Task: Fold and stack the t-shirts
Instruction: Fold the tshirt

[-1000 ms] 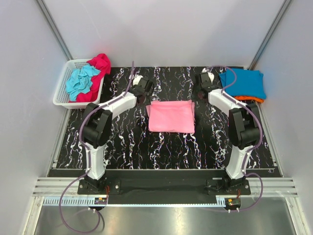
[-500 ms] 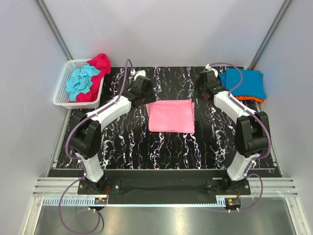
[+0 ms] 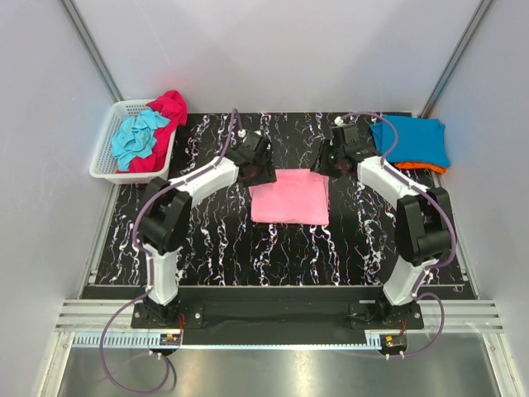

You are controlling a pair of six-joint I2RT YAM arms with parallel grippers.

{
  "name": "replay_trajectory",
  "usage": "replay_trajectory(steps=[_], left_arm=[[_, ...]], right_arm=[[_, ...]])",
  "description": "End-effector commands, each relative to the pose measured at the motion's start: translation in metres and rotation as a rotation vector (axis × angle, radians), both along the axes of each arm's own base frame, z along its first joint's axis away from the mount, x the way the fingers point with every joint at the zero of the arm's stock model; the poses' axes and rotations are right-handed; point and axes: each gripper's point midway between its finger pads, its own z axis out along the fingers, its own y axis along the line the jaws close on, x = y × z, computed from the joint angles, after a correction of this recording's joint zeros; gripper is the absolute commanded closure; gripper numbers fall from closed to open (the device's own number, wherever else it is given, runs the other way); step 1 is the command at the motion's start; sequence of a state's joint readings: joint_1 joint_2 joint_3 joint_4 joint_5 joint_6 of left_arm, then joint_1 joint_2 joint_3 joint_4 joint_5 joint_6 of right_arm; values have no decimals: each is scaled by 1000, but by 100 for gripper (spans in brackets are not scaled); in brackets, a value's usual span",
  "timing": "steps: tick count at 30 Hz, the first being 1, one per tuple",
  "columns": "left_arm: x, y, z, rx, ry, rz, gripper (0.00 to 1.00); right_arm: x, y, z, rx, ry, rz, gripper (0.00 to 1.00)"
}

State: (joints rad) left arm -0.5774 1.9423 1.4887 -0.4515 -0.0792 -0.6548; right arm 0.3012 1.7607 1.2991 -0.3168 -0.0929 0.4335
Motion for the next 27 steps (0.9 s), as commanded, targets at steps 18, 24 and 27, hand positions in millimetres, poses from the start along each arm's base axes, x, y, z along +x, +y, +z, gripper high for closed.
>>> replay_trajectory(steps=[18, 24, 27], left_arm=[[105, 20, -7, 90, -109, 158, 36], [113, 17, -23, 61, -70, 144, 36], [107, 22, -15, 56, -72, 156, 36]], right_arm=[[66, 16, -41, -54, 0, 13, 62], [77, 16, -48, -74, 12, 20, 63], [68, 14, -42, -75, 10, 18, 65]])
